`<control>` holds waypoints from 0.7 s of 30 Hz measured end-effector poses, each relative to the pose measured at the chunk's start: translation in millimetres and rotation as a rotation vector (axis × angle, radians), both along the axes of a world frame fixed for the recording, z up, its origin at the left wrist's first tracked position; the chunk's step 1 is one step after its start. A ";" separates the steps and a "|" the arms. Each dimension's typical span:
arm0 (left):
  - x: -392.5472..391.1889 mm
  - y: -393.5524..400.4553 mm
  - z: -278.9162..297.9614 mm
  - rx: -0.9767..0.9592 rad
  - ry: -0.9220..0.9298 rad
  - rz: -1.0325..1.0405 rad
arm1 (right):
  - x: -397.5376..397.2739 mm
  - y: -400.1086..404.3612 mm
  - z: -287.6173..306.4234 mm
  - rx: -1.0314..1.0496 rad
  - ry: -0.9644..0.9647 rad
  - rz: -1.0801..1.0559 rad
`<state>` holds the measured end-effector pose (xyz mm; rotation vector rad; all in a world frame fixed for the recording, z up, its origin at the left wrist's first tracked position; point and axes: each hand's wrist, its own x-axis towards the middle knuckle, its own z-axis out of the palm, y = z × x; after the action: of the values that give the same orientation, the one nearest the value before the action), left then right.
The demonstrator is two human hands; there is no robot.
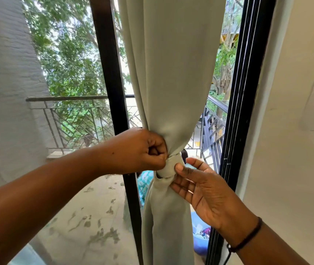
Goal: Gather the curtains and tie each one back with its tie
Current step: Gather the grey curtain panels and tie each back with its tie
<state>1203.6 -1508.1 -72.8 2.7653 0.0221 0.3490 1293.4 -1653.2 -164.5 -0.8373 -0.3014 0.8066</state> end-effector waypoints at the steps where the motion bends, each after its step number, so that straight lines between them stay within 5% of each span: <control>1: 0.8 -0.6 -1.9 -0.060 -0.014 0.011 | -0.8 -0.2 -0.1 -0.018 0.054 -0.002; 6: 5.9 2.0 -5.6 -0.200 -0.075 0.047 | -6.3 3.8 -1.5 -0.044 0.234 -0.077; 12: 5.5 7.9 -2.1 -0.141 -0.066 0.037 | -14.5 4.5 -10.5 -0.119 0.088 -0.047; 16: 2.1 14.0 -3.0 0.020 -0.132 0.005 | -12.8 2.8 -14.0 -0.368 -0.392 -0.317; 18: -1.1 15.9 -4.0 0.075 -0.182 -0.040 | -13.8 -2.7 -3.3 -0.291 -0.714 -0.489; 21: -4.0 16.8 -4.9 0.150 -0.231 -0.139 | -10.9 -7.1 27.7 -0.305 -1.491 -0.592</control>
<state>1199.6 -1491.3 -77.7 2.8342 -0.2622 0.6537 1282.5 -1660.3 -136.9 -1.6133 -1.1768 -0.4823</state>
